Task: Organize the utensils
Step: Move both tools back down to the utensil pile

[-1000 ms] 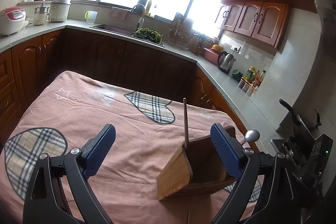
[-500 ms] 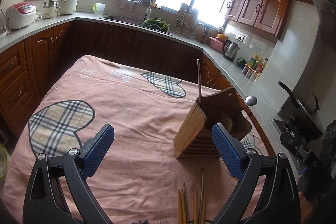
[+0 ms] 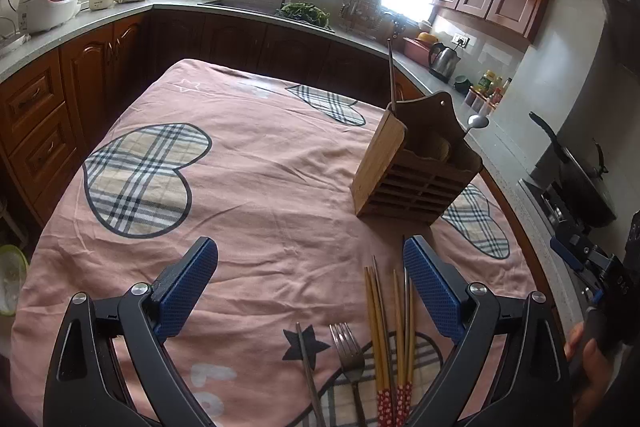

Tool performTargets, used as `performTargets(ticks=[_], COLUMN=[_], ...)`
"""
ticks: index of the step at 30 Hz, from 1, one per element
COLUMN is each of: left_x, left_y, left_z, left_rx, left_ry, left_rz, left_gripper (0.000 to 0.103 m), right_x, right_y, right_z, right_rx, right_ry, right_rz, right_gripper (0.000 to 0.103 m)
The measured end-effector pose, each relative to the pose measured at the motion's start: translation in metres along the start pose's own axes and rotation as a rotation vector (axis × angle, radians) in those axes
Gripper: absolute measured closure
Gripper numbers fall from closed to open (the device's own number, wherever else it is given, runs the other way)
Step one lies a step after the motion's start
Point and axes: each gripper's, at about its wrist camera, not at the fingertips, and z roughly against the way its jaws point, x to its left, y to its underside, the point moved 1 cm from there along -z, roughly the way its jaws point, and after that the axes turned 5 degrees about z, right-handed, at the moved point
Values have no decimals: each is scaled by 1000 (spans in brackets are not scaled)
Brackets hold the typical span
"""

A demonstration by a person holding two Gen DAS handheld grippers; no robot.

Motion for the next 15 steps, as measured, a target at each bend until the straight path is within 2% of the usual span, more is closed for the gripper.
performTargets(ticks=[15], left_x=[20], left_y=[43], left_z=[9], left_rx=[63], left_ry=[-37], left_rz=[-5], left_gripper=[7], right_x=[8], right_y=[52], right_z=[15], right_rx=[68], right_ry=[-2], right_rz=[7], right_gripper=[14])
